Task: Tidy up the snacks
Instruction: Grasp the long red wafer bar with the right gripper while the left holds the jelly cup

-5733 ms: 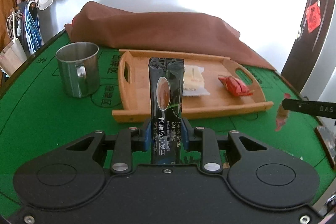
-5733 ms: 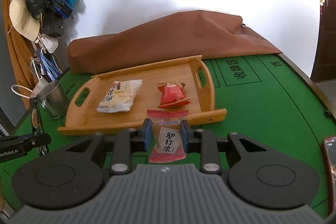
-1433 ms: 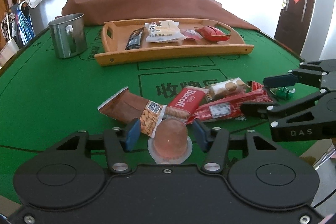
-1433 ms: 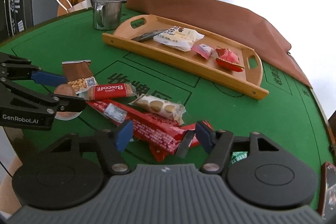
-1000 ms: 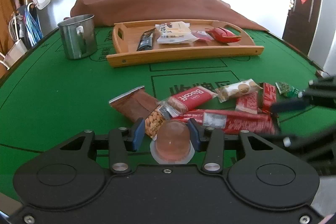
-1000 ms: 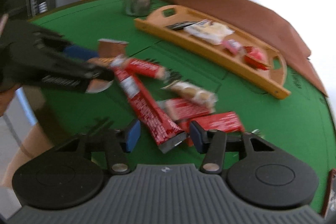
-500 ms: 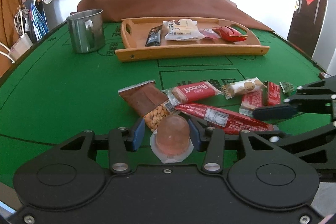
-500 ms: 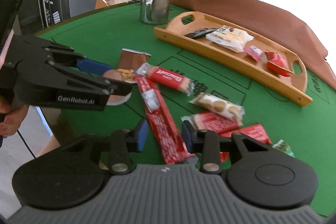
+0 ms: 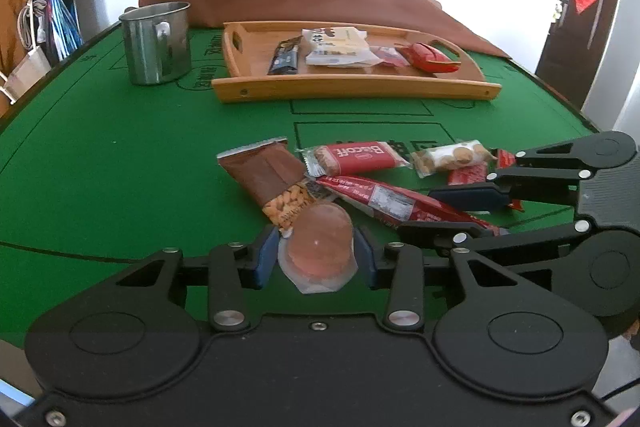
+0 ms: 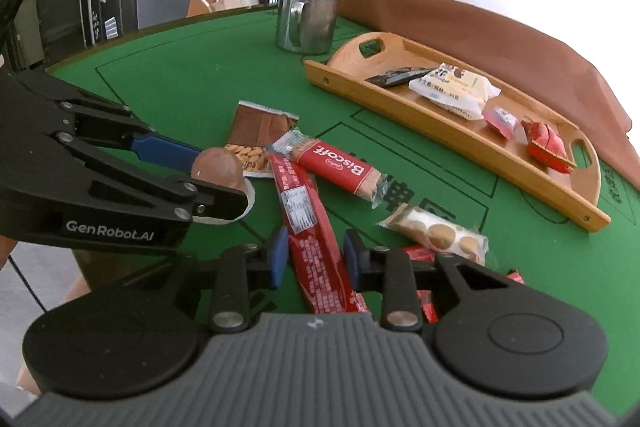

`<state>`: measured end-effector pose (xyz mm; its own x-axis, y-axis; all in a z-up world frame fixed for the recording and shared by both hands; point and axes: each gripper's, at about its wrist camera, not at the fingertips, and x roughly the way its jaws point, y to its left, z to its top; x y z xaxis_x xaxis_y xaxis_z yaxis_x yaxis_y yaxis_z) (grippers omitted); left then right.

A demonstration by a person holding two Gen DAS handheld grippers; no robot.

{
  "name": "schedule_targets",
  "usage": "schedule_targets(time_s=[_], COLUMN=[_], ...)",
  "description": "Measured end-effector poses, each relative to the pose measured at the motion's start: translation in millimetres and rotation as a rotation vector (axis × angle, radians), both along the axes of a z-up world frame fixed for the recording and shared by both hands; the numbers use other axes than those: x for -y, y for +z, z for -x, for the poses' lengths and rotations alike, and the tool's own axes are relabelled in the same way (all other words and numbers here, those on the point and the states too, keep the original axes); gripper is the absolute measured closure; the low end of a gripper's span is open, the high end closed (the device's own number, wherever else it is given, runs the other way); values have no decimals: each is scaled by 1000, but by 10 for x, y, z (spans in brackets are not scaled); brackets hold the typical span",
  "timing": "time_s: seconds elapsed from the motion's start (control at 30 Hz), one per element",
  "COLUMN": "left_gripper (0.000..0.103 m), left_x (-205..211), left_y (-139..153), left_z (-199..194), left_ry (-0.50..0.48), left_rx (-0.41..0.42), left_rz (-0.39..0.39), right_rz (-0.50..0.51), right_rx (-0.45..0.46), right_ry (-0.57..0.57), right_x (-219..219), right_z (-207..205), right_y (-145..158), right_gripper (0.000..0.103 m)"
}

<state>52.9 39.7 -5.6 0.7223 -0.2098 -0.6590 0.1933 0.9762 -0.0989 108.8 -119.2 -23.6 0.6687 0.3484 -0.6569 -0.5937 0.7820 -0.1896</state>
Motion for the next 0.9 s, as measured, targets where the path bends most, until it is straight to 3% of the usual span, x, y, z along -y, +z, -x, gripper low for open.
schedule_targets(time_s=[0.33, 0.43, 0.67, 0.9], left_gripper=[65, 65, 65, 65], left_x=[-23, -20, -25, -14], left_y=[-10, -16, -15, -17], left_z=[-39, -45, -47, -53], left_ry=[5, 10, 7, 10], left_rx=[4, 6, 8, 11], left_rz=[22, 26, 26, 24], right_rz=[-56, -110, 5, -20], right_rx=[16, 32, 125, 109], right_ry=[-40, -40, 30, 5], right_x=[38, 90, -21, -3], right_z=[0, 24, 168, 99], right_y=[-31, -80, -91, -80], right_gripper=[65, 55, 50, 48])
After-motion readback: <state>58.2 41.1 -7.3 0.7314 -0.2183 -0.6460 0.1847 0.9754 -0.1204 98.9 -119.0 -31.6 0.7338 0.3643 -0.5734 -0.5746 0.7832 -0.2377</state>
